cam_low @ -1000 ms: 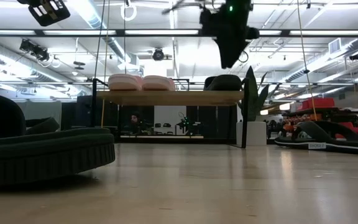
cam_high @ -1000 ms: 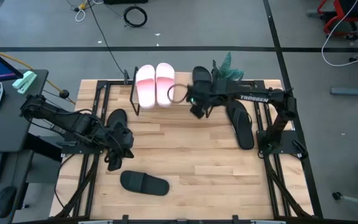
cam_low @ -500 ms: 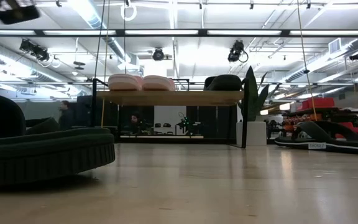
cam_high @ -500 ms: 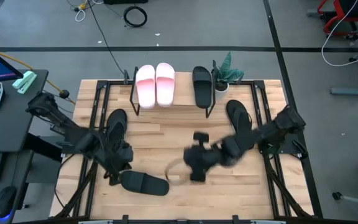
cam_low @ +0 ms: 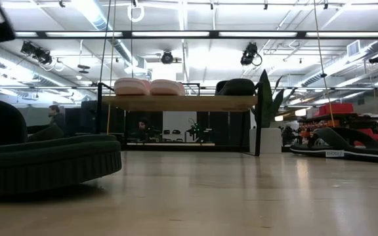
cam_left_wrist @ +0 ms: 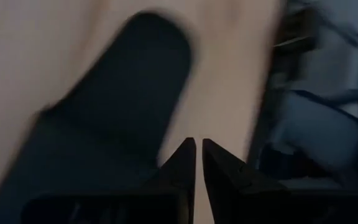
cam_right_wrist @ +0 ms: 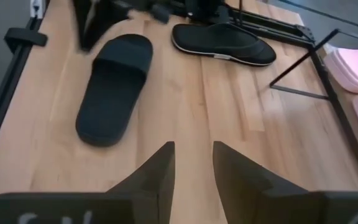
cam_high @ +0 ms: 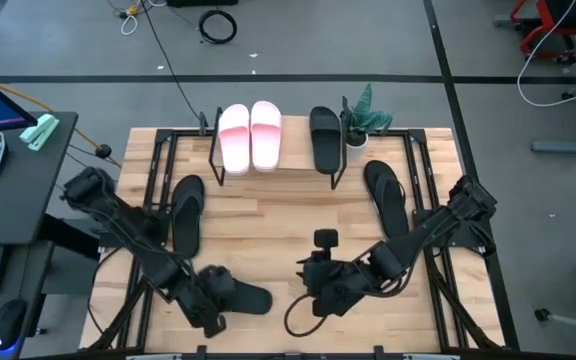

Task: Pick and place slides into the shelf
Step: Put the black slipper on the shelf

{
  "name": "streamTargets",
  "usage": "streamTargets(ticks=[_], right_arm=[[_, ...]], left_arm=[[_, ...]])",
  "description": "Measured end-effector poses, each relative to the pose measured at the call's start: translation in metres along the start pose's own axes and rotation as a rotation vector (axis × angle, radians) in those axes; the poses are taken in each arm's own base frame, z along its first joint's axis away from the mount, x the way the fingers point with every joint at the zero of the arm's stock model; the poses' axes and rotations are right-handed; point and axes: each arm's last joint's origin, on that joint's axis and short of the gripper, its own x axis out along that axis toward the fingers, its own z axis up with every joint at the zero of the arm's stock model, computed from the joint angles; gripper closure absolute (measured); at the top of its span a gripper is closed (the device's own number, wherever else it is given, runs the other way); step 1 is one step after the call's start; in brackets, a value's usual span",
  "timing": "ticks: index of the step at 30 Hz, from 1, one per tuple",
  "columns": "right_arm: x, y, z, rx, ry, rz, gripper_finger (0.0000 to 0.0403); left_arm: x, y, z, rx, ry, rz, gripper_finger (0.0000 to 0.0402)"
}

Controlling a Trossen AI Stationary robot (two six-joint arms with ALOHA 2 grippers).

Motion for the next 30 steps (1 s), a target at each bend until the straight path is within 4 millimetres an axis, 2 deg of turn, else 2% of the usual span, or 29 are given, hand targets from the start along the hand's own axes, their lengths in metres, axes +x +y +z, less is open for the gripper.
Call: streamTargets(ticks=[3, 11, 18, 22, 27, 30], right_arm=[[0.002, -0.003, 0.001, 0.018, 0.002, -0.009, 0.0288], [0.005, -0.007, 0.002, 0.046, 0.005, -0.017, 0.0288], [0.005, -0.008, 0.001, 0.004, 0.010, -0.019, 0.0288], [0.007, -0.010, 0.001, -0.056, 0.021, -0.026, 0.0289], [0.009, -0.015, -0.001, -0.114, 0.052, -0.040, 0.0290], [0.011, -0.018, -0.003, -0.128, 0.074, -0.049, 0.0290]], left_arm=[[0.005, -0.007, 0.004, 0.107, -0.048, -0.059, 0.0365], [0.013, -0.002, 0.015, 0.139, -0.112, -0.017, 0.0385], [0.052, 0.006, 0.004, 0.055, -0.083, 0.080, 0.0393], [0.064, 0.001, 0.007, 0.019, -0.197, 0.101, 0.0392], [0.054, -0.021, 0.029, 0.031, -0.338, 0.099, 0.0397], [0.042, -0.035, 0.042, 0.035, -0.362, 0.109, 0.0396]])
